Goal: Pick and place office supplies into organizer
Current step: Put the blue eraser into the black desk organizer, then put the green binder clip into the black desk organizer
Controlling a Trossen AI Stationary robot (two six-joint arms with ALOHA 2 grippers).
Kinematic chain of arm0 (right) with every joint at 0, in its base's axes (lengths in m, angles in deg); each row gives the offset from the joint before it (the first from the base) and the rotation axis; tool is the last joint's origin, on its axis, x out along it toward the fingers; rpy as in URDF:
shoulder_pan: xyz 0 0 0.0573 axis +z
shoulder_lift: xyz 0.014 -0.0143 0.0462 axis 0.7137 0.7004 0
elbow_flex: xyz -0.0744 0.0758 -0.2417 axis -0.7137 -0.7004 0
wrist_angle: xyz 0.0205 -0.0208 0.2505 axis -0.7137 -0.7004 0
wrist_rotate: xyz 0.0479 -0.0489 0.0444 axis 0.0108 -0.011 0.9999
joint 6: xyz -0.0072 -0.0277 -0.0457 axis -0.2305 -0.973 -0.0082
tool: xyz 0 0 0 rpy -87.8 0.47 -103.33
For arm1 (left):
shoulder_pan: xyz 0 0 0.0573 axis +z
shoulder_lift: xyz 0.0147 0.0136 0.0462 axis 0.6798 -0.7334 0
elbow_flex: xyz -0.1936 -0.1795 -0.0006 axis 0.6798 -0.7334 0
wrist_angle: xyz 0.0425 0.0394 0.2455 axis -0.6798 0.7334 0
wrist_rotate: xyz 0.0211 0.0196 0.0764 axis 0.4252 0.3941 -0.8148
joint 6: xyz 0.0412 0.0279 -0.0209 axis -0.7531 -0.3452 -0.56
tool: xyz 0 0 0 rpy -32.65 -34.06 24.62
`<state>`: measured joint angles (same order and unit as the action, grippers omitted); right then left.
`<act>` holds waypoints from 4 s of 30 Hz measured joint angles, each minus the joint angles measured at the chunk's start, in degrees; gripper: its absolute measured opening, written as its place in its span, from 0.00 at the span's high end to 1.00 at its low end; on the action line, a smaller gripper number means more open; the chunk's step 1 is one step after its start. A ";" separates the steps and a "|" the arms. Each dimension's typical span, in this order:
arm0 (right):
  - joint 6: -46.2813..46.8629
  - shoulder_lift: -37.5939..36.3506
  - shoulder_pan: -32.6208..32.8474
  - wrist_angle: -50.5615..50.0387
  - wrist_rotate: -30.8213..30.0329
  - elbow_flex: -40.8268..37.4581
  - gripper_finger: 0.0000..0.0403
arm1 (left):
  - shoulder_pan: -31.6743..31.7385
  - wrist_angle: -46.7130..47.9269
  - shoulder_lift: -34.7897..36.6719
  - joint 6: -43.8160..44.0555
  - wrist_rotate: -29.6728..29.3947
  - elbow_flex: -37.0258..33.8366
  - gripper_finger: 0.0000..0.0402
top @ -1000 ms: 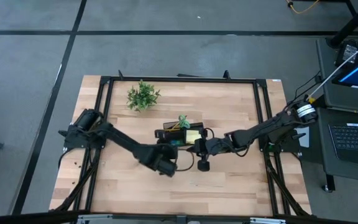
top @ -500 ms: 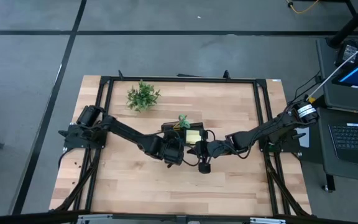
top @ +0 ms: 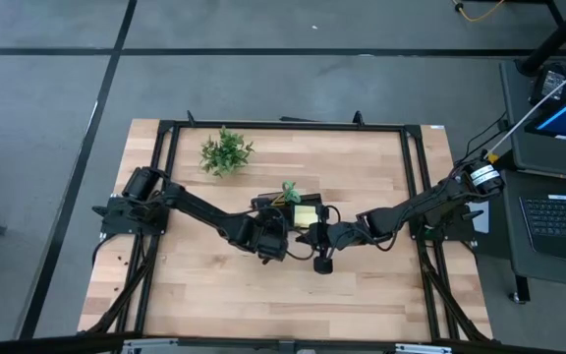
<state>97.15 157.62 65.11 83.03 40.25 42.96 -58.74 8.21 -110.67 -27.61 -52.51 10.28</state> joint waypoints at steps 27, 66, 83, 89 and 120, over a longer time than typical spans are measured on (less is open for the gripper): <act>0.14 -0.04 0.20 0.52 0.20 0.07 0.98 | -2.48 0.54 2.51 -5.77 2.97 0.33 0.78; -18.06 -0.04 0.11 20.72 0.24 0.15 0.98 | -31.35 33.55 11.23 4.87 39.98 -5.87 0.68; -13.42 -0.04 0.15 19.74 3.26 0.15 0.98 | -33.97 35.98 11.19 13.06 49.23 -12.50 0.70; -13.38 -0.04 0.15 19.81 3.26 0.15 0.98 | -33.42 35.97 11.34 13.89 49.29 -16.53 0.71; -13.57 -0.04 0.15 19.26 3.73 0.15 0.98 | -31.55 25.62 22.93 22.92 49.28 -30.57 0.68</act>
<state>83.58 157.57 65.27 102.29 43.98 43.11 -90.29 33.84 -87.74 -4.69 -3.23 -20.29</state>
